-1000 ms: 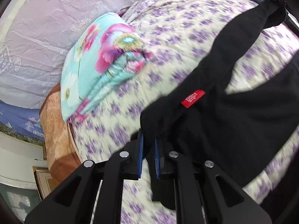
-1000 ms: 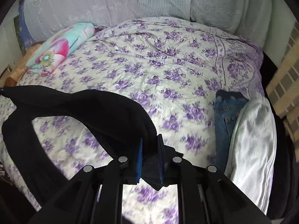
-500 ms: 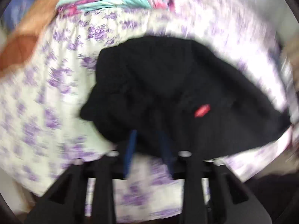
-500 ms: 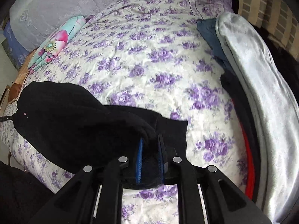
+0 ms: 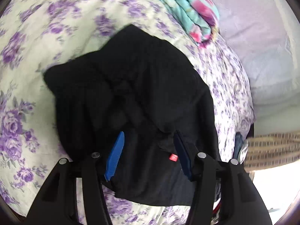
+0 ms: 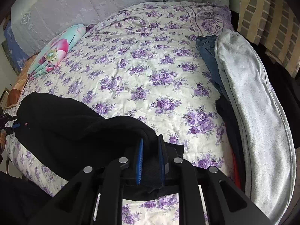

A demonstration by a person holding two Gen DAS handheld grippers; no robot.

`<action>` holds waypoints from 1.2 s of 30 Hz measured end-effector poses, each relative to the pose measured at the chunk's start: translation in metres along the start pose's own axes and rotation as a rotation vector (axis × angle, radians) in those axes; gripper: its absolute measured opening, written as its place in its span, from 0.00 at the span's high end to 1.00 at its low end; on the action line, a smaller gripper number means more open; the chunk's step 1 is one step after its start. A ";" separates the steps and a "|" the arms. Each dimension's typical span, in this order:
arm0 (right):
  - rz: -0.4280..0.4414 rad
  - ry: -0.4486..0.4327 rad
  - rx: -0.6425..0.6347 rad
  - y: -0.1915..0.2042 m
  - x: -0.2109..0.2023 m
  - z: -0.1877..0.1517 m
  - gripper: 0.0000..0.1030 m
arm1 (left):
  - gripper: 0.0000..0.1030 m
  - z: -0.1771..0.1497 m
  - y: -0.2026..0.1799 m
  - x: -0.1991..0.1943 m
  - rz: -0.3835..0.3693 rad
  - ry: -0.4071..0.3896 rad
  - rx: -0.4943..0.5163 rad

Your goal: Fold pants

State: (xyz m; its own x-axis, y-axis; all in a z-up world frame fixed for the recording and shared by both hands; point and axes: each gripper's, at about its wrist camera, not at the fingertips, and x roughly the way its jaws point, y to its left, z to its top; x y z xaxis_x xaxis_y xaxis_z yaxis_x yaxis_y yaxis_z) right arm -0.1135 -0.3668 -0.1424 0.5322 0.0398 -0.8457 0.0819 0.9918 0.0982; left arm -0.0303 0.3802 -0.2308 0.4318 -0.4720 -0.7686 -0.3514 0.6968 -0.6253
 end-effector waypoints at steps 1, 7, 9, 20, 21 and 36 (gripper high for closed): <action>0.001 0.002 0.002 0.000 0.000 0.000 0.85 | 0.48 0.008 0.002 0.001 0.000 -0.009 -0.008; -0.007 0.033 0.024 -0.001 0.008 -0.004 0.85 | 0.48 0.038 -0.002 0.013 -0.015 -0.032 -0.025; -0.007 0.039 0.031 -0.002 0.010 -0.005 0.85 | 0.47 0.046 -0.006 0.020 -0.028 -0.037 -0.039; 0.023 0.030 0.069 -0.010 0.012 0.002 0.85 | 0.91 0.051 -0.010 0.015 -0.065 -0.100 -0.093; 0.035 0.018 0.074 -0.012 0.009 0.007 0.85 | 0.92 0.052 -0.015 0.006 -0.069 -0.115 -0.075; 0.137 -0.104 0.022 -0.001 -0.075 0.023 0.85 | 0.99 0.055 -0.075 -0.127 0.026 -0.237 0.156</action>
State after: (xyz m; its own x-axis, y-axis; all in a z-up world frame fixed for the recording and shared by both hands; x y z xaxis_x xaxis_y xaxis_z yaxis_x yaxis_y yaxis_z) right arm -0.1336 -0.3732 -0.0671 0.6242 0.1602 -0.7646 0.0206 0.9750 0.2210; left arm -0.0131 0.4181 -0.0788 0.6129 -0.3259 -0.7198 -0.2408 0.7905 -0.5631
